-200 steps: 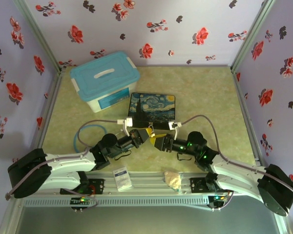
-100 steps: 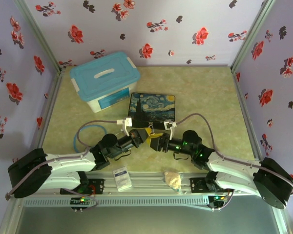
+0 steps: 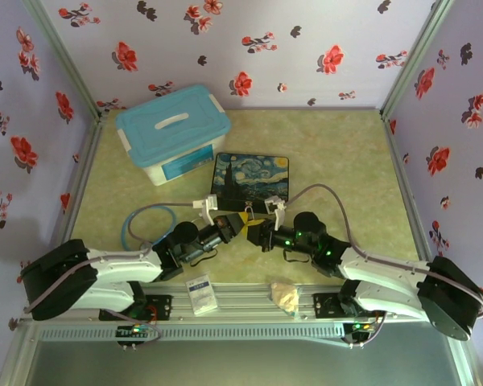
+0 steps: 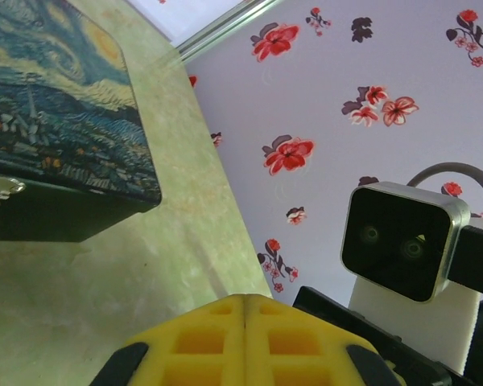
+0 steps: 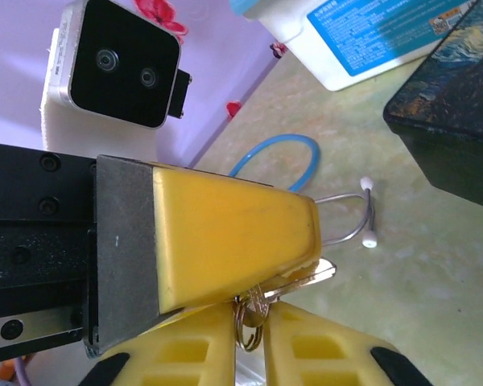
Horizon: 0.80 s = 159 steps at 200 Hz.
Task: Unlock a padlock with a key
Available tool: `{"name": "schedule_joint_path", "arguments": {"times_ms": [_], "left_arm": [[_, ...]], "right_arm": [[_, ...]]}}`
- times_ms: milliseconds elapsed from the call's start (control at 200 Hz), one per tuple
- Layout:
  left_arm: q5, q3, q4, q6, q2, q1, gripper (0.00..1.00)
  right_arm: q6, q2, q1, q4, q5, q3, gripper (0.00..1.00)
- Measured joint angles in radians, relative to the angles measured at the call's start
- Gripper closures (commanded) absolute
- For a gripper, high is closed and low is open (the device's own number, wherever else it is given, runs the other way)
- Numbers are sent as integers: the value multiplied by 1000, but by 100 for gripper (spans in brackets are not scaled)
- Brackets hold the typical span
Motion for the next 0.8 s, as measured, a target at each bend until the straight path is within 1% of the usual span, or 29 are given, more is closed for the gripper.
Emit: {"name": "schedule_joint_path", "arguments": {"times_ms": [110,180,280,410,510,585,795], "left_arm": [[0,-12,18,-24,29,-1,100],[0,-13,10,-43,49,-3,100],[-7,-13,-18,-75,78,-16,100],[-11,-10,-67,-108,146,-46,100],[-21,-10,-104,-132,226,-52,99],[-23,-10,-124,-143,278,-52,100],[-24,-10,-132,-167,355,-53,99]], "right_arm": [[5,-1,2,-11,1,-21,94],[8,-8,4,-50,8,-26,97],[21,-25,6,-111,16,-39,98],[59,-37,8,-148,27,-90,100],[84,-57,5,-209,67,-116,100],[93,-71,5,-266,93,-119,100],[96,-87,5,-413,137,-119,100]]}}
